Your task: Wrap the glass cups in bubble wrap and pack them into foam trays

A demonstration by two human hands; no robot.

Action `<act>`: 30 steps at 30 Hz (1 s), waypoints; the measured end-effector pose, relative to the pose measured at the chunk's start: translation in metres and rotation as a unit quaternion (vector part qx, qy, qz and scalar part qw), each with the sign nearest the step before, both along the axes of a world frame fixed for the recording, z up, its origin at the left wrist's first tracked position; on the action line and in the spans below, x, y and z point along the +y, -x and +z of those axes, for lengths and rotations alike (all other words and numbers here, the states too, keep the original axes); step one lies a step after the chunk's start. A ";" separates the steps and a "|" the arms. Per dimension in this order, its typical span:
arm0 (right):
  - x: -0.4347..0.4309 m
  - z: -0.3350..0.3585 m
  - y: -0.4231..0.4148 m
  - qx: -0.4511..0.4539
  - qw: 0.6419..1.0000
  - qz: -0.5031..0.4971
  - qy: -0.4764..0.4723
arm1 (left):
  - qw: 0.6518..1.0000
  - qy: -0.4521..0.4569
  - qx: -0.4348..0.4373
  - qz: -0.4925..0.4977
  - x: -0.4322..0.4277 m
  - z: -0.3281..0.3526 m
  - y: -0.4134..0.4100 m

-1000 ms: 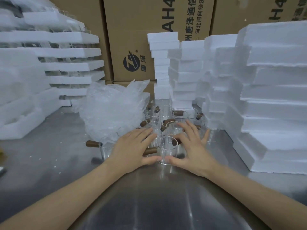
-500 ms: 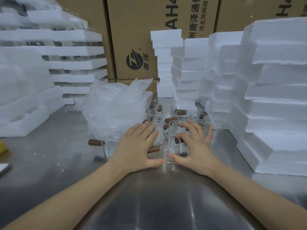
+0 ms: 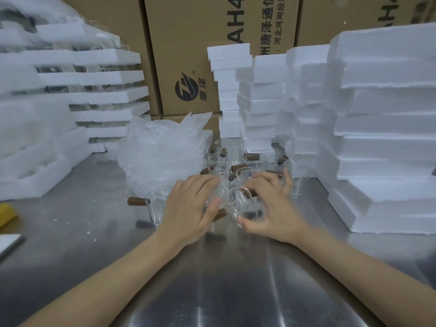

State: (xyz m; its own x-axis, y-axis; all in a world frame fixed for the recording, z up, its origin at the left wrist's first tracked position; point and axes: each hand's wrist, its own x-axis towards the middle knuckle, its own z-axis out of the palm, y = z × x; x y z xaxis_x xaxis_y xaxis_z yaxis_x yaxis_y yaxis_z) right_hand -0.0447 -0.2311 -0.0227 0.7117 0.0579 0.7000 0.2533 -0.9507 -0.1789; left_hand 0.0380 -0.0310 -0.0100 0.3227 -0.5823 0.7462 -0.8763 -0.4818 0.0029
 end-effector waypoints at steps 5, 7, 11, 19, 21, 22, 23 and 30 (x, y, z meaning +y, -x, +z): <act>0.002 0.003 0.001 0.021 0.988 0.059 -0.144 | 0.991 0.106 -0.055 0.055 0.009 0.030 -0.029; 0.010 0.004 0.000 0.007 0.976 0.076 -0.205 | 0.981 0.148 -0.015 0.127 0.012 0.050 -0.053; 0.038 0.008 -0.011 0.033 0.937 0.126 -0.323 | 0.953 0.128 0.147 0.231 0.011 0.077 -0.101; 0.024 0.002 -0.010 0.071 0.874 0.178 -0.447 | 0.938 0.137 0.277 0.158 0.005 0.059 -0.119; 0.018 0.007 -0.008 0.075 0.868 0.193 -0.451 | 0.935 0.199 0.261 0.132 0.008 0.068 -0.116; 0.016 0.009 -0.009 0.071 0.869 0.195 -0.450 | 0.936 0.212 0.252 0.125 0.008 0.073 -0.114; 0.016 0.012 -0.010 0.066 0.868 0.196 -0.451 | 0.937 0.215 0.246 0.125 0.009 0.078 -0.113; 0.008 0.026 -0.010 0.036 0.851 0.167 -0.496 | 0.935 0.307 0.152 0.085 0.019 0.112 -0.076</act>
